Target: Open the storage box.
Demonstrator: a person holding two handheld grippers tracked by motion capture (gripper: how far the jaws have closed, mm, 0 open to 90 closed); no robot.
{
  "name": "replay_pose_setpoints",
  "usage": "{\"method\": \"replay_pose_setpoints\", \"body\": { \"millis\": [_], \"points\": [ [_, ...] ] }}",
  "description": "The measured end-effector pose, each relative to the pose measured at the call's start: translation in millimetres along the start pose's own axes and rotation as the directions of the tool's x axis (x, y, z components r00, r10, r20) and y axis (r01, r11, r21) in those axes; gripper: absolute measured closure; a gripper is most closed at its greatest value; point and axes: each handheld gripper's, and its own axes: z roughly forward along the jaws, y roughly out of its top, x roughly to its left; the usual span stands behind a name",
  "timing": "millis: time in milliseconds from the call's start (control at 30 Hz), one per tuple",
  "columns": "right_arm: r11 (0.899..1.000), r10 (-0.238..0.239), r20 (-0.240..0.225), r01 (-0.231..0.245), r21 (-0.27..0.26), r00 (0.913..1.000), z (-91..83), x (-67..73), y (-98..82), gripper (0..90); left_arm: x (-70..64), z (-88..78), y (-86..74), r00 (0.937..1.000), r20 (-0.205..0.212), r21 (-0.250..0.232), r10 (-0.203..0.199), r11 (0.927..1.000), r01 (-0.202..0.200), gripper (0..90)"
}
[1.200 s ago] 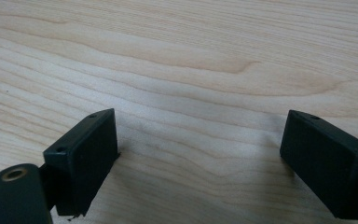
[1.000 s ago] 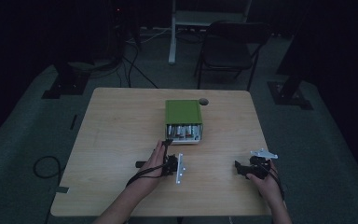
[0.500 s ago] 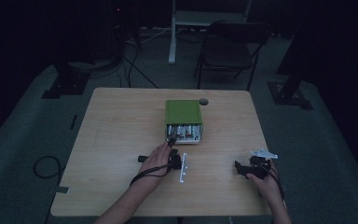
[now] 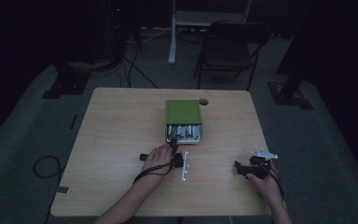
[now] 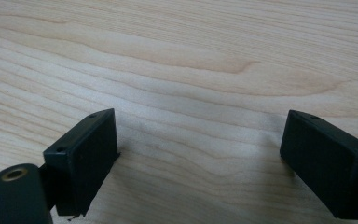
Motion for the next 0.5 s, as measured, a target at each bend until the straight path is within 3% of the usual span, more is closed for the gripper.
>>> {"method": "replay_pose_setpoints", "body": {
  "millis": [500],
  "points": [
    [1.0, -0.001, 0.0, 0.001, 0.0, 1.0, 0.0, 0.0, 0.0, 10.6, 0.6, 3.8, 0.6, 0.9995, 0.025, 0.013, 0.018, 0.9998, -0.018, 72.4]
  ]
}}
